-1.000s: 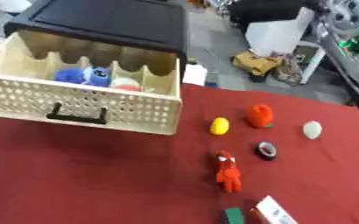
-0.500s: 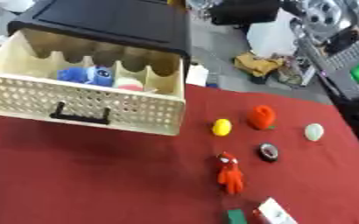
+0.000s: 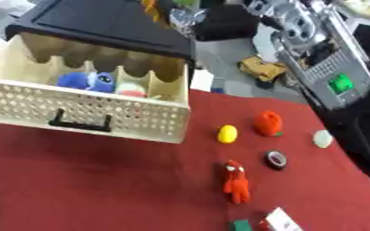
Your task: Pick up objects from table and place into drawer.
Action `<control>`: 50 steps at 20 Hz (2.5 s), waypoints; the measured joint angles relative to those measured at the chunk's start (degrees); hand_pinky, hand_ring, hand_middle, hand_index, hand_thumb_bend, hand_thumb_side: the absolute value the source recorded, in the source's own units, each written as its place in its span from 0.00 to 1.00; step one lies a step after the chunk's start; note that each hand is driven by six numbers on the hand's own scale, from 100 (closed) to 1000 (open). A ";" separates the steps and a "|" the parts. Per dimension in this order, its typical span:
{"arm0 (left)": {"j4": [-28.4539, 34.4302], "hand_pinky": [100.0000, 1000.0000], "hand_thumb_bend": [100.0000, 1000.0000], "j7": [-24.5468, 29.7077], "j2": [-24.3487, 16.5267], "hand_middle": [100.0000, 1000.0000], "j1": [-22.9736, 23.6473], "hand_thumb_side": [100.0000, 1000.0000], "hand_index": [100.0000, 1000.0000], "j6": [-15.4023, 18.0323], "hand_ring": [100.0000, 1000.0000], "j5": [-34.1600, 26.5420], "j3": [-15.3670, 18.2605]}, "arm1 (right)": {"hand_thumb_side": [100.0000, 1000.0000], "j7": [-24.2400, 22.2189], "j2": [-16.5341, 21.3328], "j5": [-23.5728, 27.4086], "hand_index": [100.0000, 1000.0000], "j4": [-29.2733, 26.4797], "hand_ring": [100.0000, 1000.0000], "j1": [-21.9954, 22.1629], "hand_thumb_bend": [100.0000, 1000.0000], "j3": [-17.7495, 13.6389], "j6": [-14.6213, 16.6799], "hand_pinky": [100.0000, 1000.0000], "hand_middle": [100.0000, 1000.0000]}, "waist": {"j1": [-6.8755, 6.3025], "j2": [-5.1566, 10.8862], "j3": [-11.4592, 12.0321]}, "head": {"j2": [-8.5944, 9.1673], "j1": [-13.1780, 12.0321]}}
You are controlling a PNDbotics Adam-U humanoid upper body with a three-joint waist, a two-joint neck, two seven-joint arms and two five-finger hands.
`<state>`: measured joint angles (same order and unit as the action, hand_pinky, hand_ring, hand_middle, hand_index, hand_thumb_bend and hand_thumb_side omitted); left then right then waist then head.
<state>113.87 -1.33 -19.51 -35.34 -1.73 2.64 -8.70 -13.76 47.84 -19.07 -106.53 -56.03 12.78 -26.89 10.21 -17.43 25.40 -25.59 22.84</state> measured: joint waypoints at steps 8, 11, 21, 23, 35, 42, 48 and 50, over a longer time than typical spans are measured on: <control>0.00 0.35 0.00 0.14 0.49 0.32 -0.44 1.00 0.74 -0.14 0.26 -0.05 -0.26 | 0.39 -1.51 -1.74 -1.95 0.36 1.52 0.42 -0.71 0.15 1.42 0.48 0.28 0.19 | 0.40 -0.08 0.73 | 0.04 0.27; 0.00 0.35 0.00 0.25 0.51 0.32 -0.46 1.00 0.74 -0.25 0.26 -0.05 -0.30 | 0.38 -2.07 -2.50 -2.48 0.36 1.97 0.42 -0.98 0.15 1.83 0.46 0.27 0.19 | 0.61 -0.08 0.99 | 0.20 0.62; 0.00 0.35 0.00 0.41 0.97 0.32 -0.56 1.00 0.74 -0.40 0.26 -0.05 -0.31 | 0.39 -2.34 -3.67 -4.76 0.36 3.16 0.42 -1.17 0.13 2.57 0.23 0.28 0.19 | 0.75 -0.08 1.35 | 1.03 1.50; 0.00 0.35 0.00 0.42 0.97 0.32 -0.56 1.00 0.74 -0.41 0.26 -0.05 -0.31 | 0.39 -2.47 -3.84 -5.31 0.36 3.21 0.42 -1.17 0.13 2.81 0.31 0.28 0.19 | 0.75 -0.08 1.34 | 1.04 1.50; 0.00 0.35 0.00 0.61 1.01 0.31 -0.55 1.00 0.74 -0.41 0.26 -0.07 -0.31 | 0.43 -3.68 -3.84 -9.67 0.41 3.92 0.45 -1.09 0.12 3.46 0.95 0.32 0.23 | 0.71 -0.11 1.18 | 1.09 1.98; 0.00 0.35 0.00 0.68 1.04 0.31 -0.54 1.00 0.73 -0.37 0.26 -0.07 -0.32 | 0.43 -3.58 -3.88 -12.68 0.41 5.36 0.45 -0.88 0.10 3.86 0.94 0.32 0.24 | 0.55 -0.38 1.16 | 1.55 2.11; 0.00 0.35 0.00 0.75 1.05 0.31 -0.52 1.00 0.73 -0.31 0.26 -0.07 -0.32 | 0.48 -3.59 -3.88 -14.83 0.49 5.87 0.49 -0.73 0.13 4.02 1.00 0.38 0.30 | 0.32 -0.48 1.03 | 1.55 2.23; 0.00 0.35 0.00 0.75 1.20 0.31 -0.51 1.00 0.73 -0.31 0.26 -0.07 -0.32 | 0.48 -3.87 -3.88 -15.52 0.49 6.00 0.49 -0.57 0.13 4.19 1.16 0.38 0.30 | 0.10 -0.49 1.02 | 1.55 2.24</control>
<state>113.87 -0.58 -18.31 -35.85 -2.04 2.57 -9.02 -17.63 43.96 -34.59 -100.53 -56.60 16.96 -25.73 10.30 -17.93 26.42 -24.04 25.08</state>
